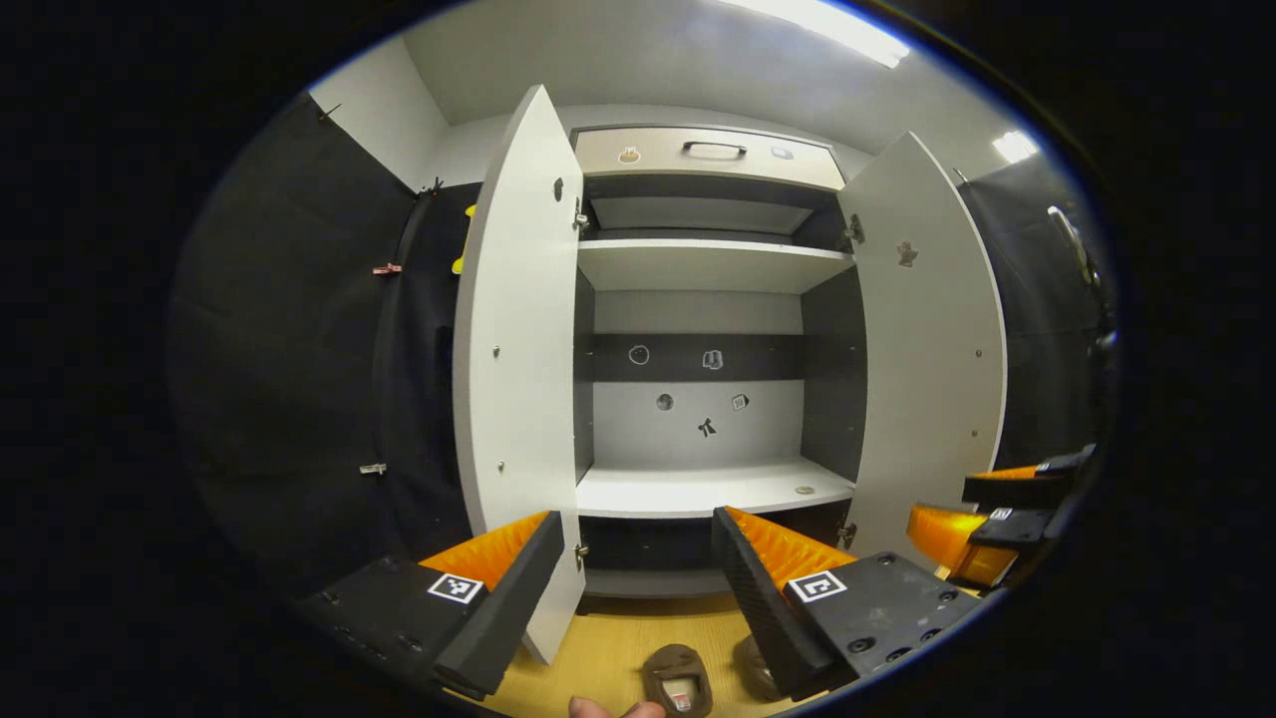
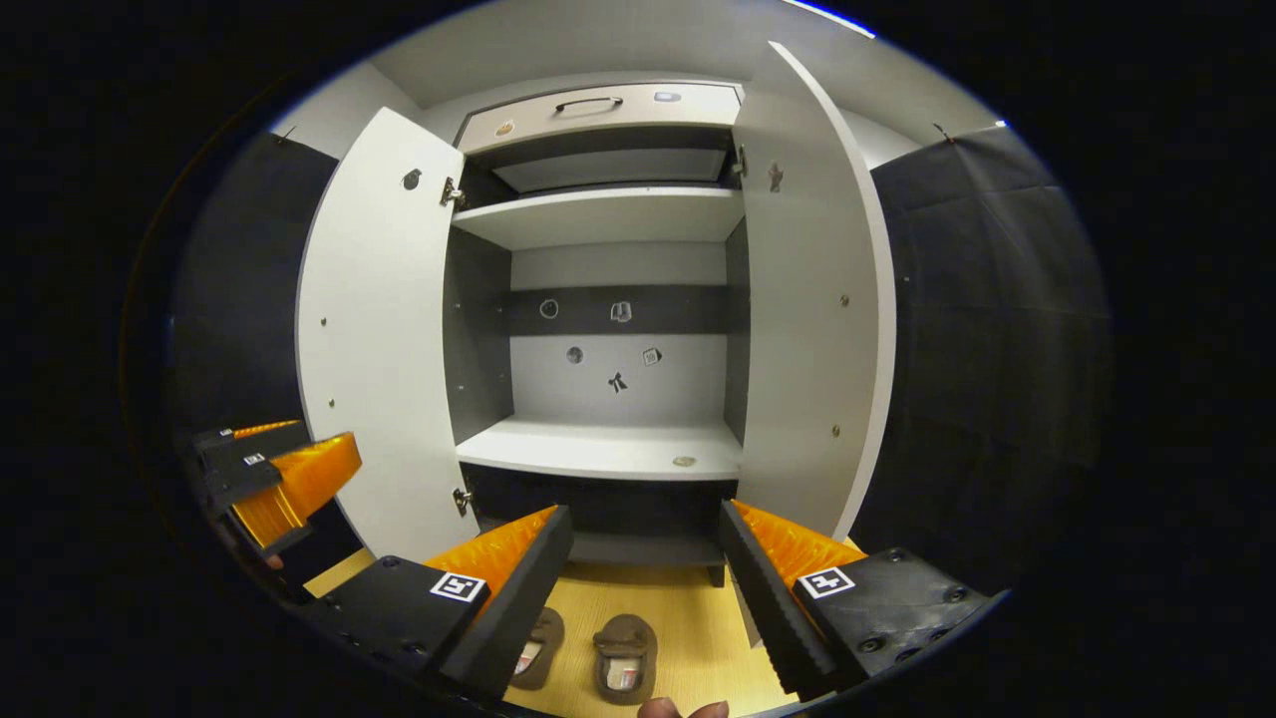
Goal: Grab one shoe with the right hand and put it into the shoe cabinet, grab the other shoe with the left hand and put it into the shoe cabinet; then close the right door with the right hand and the left door with the left hand.
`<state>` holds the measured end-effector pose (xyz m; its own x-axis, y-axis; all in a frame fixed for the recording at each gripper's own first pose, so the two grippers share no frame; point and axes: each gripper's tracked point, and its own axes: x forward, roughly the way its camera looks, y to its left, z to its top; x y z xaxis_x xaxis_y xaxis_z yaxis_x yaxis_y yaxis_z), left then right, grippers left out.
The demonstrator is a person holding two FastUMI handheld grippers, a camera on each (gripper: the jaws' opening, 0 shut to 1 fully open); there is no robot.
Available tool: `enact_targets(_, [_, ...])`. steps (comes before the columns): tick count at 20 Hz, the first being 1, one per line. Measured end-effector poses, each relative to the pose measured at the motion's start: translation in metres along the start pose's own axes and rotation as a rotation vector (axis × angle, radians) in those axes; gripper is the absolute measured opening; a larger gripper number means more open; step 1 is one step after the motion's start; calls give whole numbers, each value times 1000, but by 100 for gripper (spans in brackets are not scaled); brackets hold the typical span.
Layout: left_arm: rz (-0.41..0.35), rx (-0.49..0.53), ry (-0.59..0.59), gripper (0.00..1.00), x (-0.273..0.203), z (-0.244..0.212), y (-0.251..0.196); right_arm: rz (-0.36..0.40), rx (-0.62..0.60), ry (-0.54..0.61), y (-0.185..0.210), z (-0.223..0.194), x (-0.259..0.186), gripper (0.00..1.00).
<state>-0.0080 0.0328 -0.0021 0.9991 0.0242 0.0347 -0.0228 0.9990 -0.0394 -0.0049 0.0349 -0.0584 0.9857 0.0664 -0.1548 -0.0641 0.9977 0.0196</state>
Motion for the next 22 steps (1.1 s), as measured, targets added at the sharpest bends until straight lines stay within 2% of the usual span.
enact_targets(6, [37,9,13,95,-9,-16,21,98,96,272,26,-109,6,98])
enact_targets(11, [64,3,55,95,-17,-39,36,141,118,447,41,-189,14,99])
enact_targets(15, [84,-2,90,95,-19,-57,47,152,138,553,50,-240,32,99])
enact_targets(22, [107,-2,145,95,-20,-81,61,107,130,688,42,-325,62,98])
